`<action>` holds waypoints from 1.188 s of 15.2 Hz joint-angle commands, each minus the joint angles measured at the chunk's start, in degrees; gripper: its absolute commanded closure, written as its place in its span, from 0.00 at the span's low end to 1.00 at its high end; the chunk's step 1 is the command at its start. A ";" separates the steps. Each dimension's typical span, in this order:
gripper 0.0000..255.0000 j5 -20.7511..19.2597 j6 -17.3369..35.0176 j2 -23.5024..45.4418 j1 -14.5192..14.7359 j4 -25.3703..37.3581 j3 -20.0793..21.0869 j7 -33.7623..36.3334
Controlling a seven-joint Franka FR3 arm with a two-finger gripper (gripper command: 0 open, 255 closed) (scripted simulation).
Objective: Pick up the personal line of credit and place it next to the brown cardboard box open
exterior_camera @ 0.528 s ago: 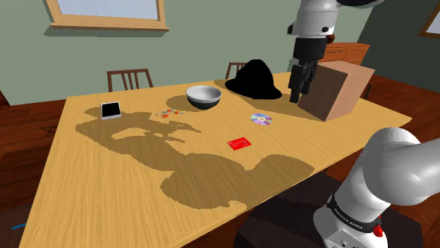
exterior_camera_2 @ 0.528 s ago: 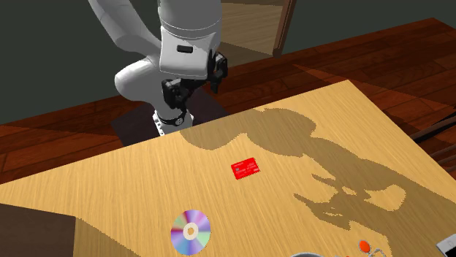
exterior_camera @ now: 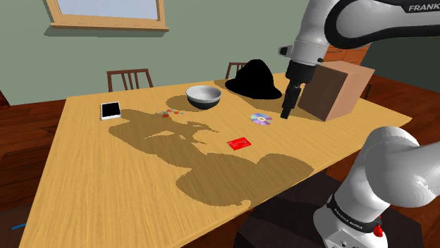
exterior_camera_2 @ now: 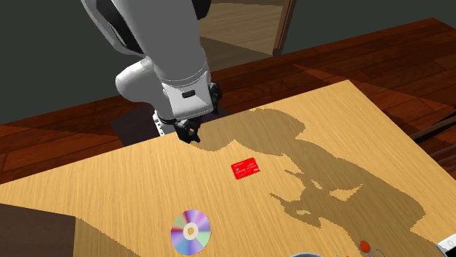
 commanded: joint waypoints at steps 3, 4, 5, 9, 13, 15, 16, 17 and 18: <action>0.00 0.29 14.26 2.32 4.61 -6.18 -7.81 -14.89; 0.00 0.62 17.64 3.39 6.14 -7.26 -10.00 -18.71; 0.00 1.14 20.98 4.69 7.84 -8.14 -12.26 -22.68; 0.00 5.22 33.38 11.30 17.54 -9.65 -22.83 -40.07; 0.00 13.21 42.68 18.00 33.43 -8.04 -36.93 -60.25; 0.00 15.71 44.98 19.66 38.54 -7.52 -40.98 -64.83; 0.00 16.47 45.94 20.34 39.71 -7.61 -41.69 -65.34; 0.00 17.28 46.89 21.03 40.95 -7.69 -42.44 -65.90; 0.00 18.14 47.83 21.72 42.26 -7.74 -43.24 -66.49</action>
